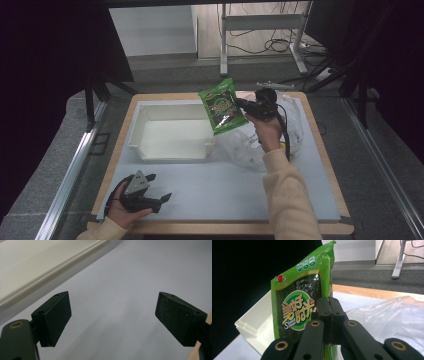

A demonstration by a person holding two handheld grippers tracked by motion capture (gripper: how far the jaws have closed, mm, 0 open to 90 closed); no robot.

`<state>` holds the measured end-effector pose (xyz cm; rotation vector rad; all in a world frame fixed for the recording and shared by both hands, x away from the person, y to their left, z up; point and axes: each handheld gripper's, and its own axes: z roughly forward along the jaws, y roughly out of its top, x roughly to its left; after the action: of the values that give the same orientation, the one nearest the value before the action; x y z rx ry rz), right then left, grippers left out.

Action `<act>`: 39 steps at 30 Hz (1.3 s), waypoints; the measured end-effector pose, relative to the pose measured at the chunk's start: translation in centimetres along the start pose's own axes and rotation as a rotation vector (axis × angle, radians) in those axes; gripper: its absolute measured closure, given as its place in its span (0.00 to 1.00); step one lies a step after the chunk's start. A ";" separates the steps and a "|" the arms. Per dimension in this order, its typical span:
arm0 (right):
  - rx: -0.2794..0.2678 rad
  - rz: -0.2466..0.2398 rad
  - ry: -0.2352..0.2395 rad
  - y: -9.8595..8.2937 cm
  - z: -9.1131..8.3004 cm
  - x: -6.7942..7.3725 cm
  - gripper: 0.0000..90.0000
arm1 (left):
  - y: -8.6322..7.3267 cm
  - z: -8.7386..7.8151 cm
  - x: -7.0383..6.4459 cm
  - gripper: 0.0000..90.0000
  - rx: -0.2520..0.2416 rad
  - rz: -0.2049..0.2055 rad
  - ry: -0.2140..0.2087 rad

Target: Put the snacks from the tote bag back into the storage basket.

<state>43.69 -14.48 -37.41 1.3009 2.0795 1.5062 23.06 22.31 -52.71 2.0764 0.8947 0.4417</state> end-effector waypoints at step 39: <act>0.042 -0.013 0.084 -0.8 5.2 3.9 0.99 | 0.0 -0.1 0.0 0.15 -0.010 -0.005 0.000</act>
<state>44.51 -8.26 -39.29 1.2566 2.1789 1.5449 23.04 22.39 -52.64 2.0648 0.8957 0.4429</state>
